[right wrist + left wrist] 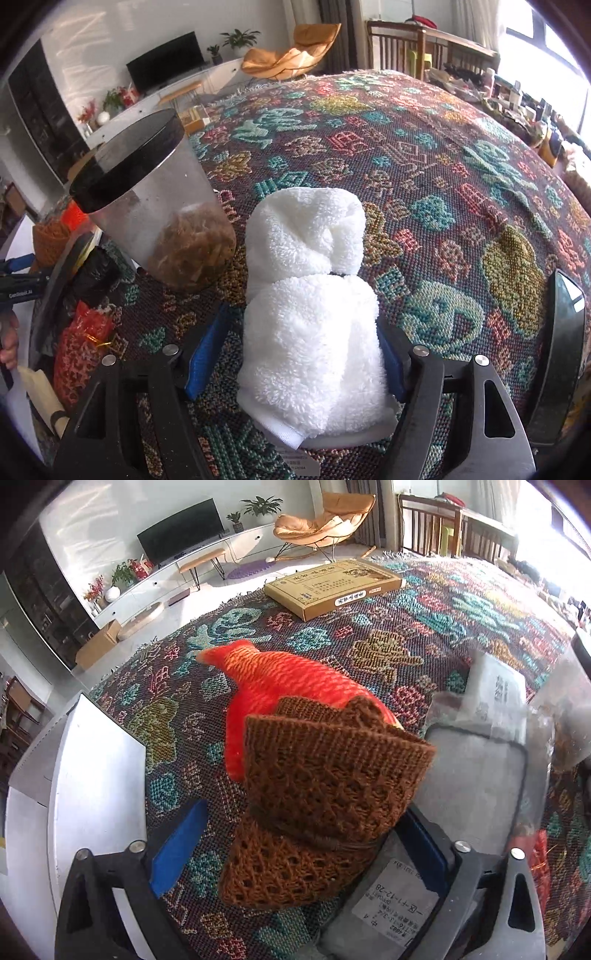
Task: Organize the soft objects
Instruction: 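Lift the white towel with the right tool while the left tool grasps the brown knit hat, then carry the brown hat into the white box with the left tool while the right tool drops the towel there, then move the right tool over the beige SEN towel roll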
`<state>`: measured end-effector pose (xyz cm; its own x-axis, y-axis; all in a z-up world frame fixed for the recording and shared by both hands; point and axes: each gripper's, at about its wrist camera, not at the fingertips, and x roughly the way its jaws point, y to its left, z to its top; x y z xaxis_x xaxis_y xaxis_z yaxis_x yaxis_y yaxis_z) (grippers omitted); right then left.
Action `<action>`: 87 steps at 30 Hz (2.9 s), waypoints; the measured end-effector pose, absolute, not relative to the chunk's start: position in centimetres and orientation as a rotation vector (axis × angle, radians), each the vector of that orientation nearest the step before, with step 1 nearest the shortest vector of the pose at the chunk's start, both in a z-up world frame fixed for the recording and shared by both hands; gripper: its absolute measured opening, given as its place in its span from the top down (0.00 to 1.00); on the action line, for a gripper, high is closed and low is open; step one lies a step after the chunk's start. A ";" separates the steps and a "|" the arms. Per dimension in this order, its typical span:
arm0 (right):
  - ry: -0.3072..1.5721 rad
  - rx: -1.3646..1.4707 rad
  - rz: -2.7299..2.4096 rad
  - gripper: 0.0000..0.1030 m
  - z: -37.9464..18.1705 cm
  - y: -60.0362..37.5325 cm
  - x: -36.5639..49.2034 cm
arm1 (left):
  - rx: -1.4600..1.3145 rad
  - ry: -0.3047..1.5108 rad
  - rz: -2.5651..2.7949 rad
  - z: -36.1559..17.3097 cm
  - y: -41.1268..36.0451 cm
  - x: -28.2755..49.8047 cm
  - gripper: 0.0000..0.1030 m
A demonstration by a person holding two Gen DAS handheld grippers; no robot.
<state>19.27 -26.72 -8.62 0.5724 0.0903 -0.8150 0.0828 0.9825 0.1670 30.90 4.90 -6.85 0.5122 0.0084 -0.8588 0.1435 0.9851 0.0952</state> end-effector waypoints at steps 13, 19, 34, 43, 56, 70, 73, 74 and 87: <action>0.775 0.233 0.185 0.62 3.7 -23.4 18.1 | -0.189 0.861 -0.215 2.5 11.5 23.2 0.36; 0.851 0.379 0.621 0.62 5.5 -9.1 13.9 | -0.200 0.801 -0.132 6.8 20.0 13.9 0.35; 0.881 0.130 0.903 0.24 1.1 11.2 6.3 | -0.194 0.800 0.368 2.7 35.2 -0.2 0.04; 0.883 -0.097 0.399 0.25 -6.8 -5.0 4.2 | -0.237 0.717 -0.100 4.2 22.2 0.7 0.04; 0.910 0.131 0.191 0.25 -9.5 -14.0 8.2 | 0.025 0.995 -0.243 -8.1 4.3 4.8 0.04; 1.028 0.104 0.089 0.25 -11.9 -15.9 9.4 | 0.024 0.971 -0.067 -11.6 3.2 12.7 0.00; 0.982 0.106 0.055 0.24 -12.0 -15.8 10.3 | 0.013 0.955 -0.043 -11.6 3.6 13.4 0.00; 0.963 0.092 0.042 0.23 -12.1 -15.6 10.6 | 0.014 0.953 -0.040 -11.7 3.3 13.5 0.00; 0.897 0.019 -0.020 0.13 -12.9 -13.8 12.0 | -0.002 0.947 -0.030 -11.6 3.4 15.0 0.00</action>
